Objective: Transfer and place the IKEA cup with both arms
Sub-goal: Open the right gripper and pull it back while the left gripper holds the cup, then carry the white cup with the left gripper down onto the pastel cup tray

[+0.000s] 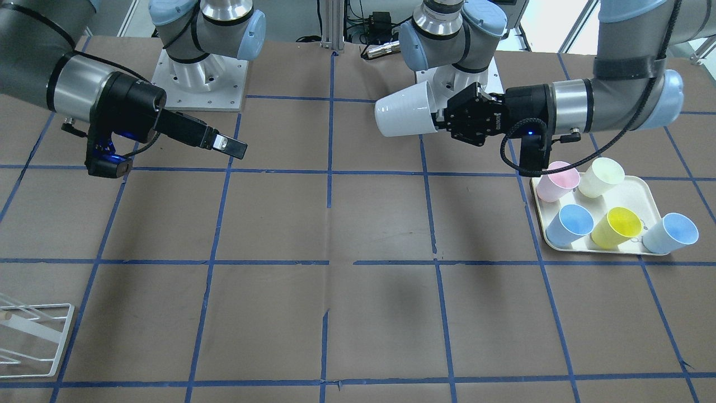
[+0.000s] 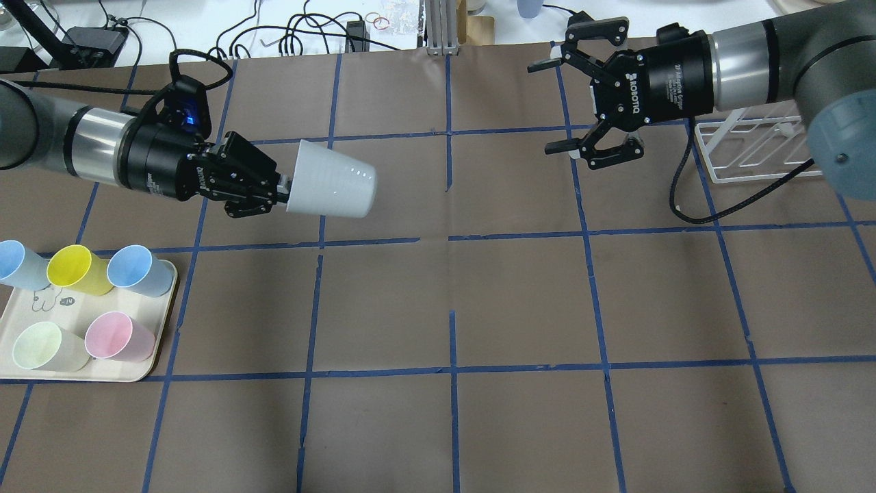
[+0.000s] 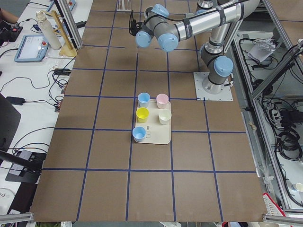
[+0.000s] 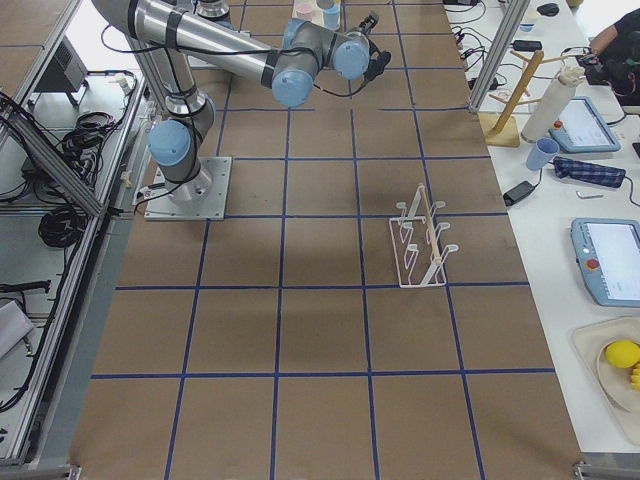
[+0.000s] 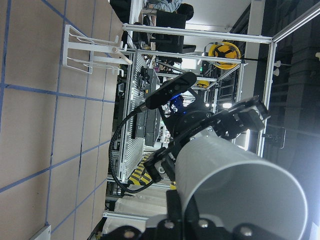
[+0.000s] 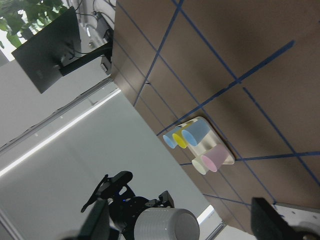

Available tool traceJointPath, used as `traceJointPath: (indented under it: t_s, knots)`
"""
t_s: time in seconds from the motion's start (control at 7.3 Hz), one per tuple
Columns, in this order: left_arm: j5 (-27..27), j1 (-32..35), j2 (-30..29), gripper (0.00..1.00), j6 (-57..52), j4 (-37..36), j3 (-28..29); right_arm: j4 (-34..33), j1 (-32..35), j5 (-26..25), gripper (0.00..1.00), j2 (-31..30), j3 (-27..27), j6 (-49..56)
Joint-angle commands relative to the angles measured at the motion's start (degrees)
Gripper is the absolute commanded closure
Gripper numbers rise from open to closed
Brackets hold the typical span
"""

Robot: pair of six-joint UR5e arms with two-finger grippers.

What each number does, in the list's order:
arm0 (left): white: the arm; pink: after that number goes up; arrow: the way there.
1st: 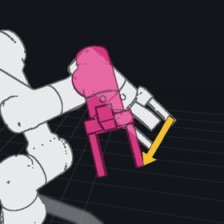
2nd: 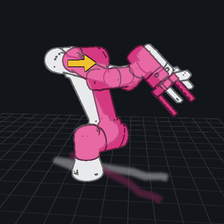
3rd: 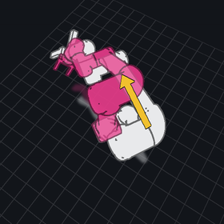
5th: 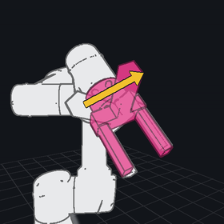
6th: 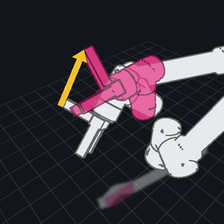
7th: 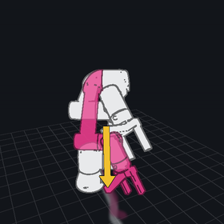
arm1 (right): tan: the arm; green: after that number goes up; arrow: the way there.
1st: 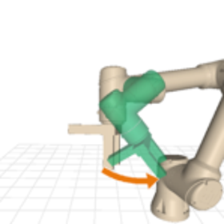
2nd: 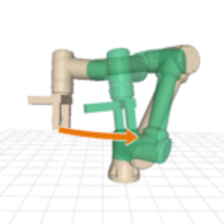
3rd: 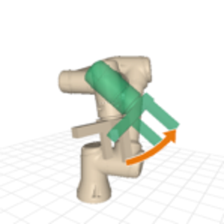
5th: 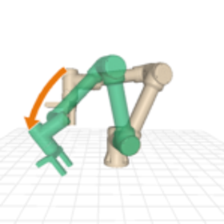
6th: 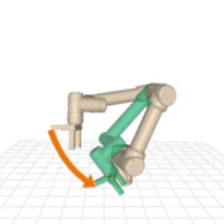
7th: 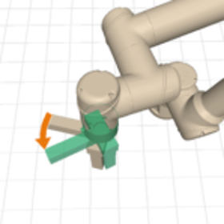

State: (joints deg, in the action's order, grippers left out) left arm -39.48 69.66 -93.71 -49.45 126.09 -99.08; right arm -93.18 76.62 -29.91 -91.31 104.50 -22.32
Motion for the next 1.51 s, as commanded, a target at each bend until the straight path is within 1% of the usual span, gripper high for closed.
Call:
traceJointPath:
  t_s: [0.0, 0.27, 0.41, 0.55, 0.68, 0.82, 0.96, 1.1, 1.23, 1.37]
  knots:
    - [-18.36, -3.81, -0.33, 1.00, 3.57, -12.75, -0.24, 0.10, 0.20, -24.74, 0.00, -7.27, -0.17, -1.06]
    - [-31.65, -7.07, -0.42, 1.00, 10.21, -25.66, 0.20, 0.89, 0.98, -45.93, 0.00, -8.97, -0.09, 1.13]
    - [-39.72, -8.12, 0.02, 1.00, 10.17, -27.46, 0.90, 0.98, 2.21, -47.51, 0.00, -9.67, -0.09, 1.31]
    - [-46.85, -11.09, 0.37, 1.00, 8.69, -30.35, 1.08, 0.55, 4.74, -51.18, 0.00, -9.76, -0.09, 2.62]
    - [-49.70, -15.39, 0.89, 1.00, 1.01, -30.55, 2.39, -0.94, 8.16, -55.48, 0.00, -9.24, 0.00, 5.50]
    - [-50.08, -21.00, -0.67, 1.00, -7.07, -30.47, 4.40, -4.08, 9.76, -58.48, 0.00, -8.28, 0.00, 11.71]
    - [-51.39, -26.10, -1.64, 1.00, -10.98, -30.64, 5.55, -4.72, 10.39, -58.60, 0.00, -8.36, -0.08, 16.91]
    - [-51.66, -27.80, -2.61, 1.00, -15.02, -31.16, 7.91, -4.21, 10.22, -58.51, 0.00, -8.97, -0.26, 19.92]
    - [-51.40, -29.47, -4.79, 1.00, -21.50, -33.87, 9.15, -3.07, 9.78, -58.69, 0.00, -9.15, -1.48, 20.73]
    - [-50.88, -32.97, -8.12, 1.00, -24.17, -36.94, 9.78, -0.28, 10.04, -58.60, 0.00, -9.24, -4.19, 20.74]
